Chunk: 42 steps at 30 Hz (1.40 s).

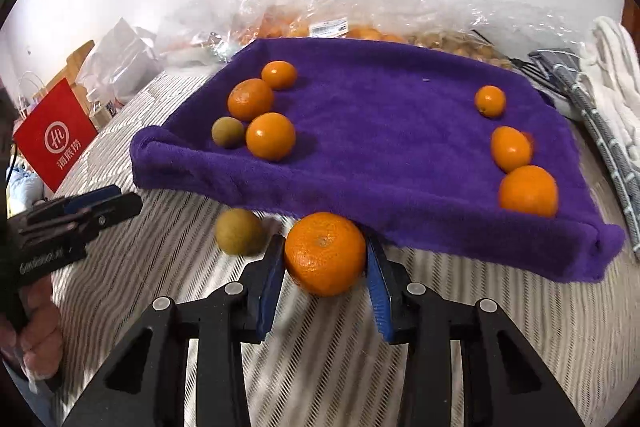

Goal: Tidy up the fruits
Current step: 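Lower the right gripper to a large orange on the bed and close on it, then close the left gripper on a green fruit on the bed while the right gripper holds its orange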

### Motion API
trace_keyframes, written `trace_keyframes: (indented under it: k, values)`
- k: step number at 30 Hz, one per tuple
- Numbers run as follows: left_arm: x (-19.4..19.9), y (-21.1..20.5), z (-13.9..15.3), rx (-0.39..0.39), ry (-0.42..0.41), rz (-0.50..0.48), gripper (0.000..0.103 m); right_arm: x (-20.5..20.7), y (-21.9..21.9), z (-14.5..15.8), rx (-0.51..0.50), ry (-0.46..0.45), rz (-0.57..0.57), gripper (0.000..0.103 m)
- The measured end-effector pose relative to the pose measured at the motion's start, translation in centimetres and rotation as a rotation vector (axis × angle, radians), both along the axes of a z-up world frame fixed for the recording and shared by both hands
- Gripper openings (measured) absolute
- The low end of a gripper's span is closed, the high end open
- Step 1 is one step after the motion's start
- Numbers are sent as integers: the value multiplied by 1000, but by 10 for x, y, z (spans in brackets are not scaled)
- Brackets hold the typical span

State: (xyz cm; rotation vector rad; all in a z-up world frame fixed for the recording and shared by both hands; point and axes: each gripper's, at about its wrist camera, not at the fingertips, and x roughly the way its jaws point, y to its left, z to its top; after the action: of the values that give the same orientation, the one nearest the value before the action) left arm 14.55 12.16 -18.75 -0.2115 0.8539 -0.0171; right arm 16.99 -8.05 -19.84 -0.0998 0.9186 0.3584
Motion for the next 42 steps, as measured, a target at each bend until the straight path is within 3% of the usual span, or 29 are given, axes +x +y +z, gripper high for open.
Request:
trace_keyframes:
  k: [7,11,18,21,29,40,41,42]
  values:
    - [0,-2,0,20,6,-4,47,-17,-42,5,-68,-19,-69,39]
    - [1,-1,0,10,5,-4,47,-26,-74,10,-67,-21,-117,39]
    - [-1,-12,5,75,-7,-2,47,-35,-115,11,-35,-43,-190,39]
    - [-2,-22,8,30,2,-24,47,-38,-127,10,-21,-43,-210,39]
    - [8,-74,25,-5,-12,-135,48,-37,-138,9,-14,-57,-240,39]
    - [25,-106,14,27,24,-131,47,-32,-134,-1,-10,-43,-225,39]
    - [28,-107,13,29,34,-132,44,-31,-135,-2,-17,-39,-239,39]
    - [29,-109,11,27,36,-136,32,-31,-136,-2,-15,-37,-244,39]
